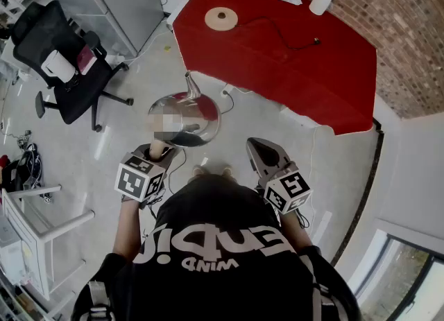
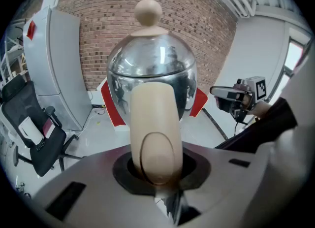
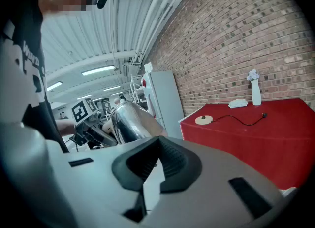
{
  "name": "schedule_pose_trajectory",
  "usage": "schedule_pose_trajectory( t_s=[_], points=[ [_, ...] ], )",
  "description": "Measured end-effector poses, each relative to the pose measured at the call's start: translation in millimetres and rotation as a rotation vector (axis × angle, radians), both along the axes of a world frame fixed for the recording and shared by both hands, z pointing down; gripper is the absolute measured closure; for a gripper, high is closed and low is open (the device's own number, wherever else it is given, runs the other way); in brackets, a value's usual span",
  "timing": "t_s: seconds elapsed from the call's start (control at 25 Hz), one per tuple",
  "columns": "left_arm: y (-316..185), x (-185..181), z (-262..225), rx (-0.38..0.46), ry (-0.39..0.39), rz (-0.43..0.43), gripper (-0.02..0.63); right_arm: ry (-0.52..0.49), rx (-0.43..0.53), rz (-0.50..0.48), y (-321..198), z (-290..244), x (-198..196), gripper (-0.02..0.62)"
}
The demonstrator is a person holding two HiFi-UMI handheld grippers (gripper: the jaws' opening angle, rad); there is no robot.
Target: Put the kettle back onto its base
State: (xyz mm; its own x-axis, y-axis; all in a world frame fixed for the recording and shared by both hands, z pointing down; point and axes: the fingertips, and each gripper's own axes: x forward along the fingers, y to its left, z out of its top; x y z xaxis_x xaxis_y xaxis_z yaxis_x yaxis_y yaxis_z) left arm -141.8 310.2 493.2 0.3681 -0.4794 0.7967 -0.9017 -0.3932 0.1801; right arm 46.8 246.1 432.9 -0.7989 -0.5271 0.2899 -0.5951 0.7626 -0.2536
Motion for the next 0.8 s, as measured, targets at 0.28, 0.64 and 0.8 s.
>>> schedule_pose_trajectory(
  t_s=[0.28,0.64,0.8],
  points=[
    [0,-2,-2,0.004,0.009,0.011,0.545,0.011,0.01,0.006,2,-2,-3,0.574],
    [6,-18,-5,0.007,0.023,0.024,0.545,-0.019,0.018,0.031,8,-13,-11,0.572],
    [9,-24,-2,0.01,0.028,0.033,0.545,-0.011,0.027,0.041,12,-11,-12,0.572]
  ],
)
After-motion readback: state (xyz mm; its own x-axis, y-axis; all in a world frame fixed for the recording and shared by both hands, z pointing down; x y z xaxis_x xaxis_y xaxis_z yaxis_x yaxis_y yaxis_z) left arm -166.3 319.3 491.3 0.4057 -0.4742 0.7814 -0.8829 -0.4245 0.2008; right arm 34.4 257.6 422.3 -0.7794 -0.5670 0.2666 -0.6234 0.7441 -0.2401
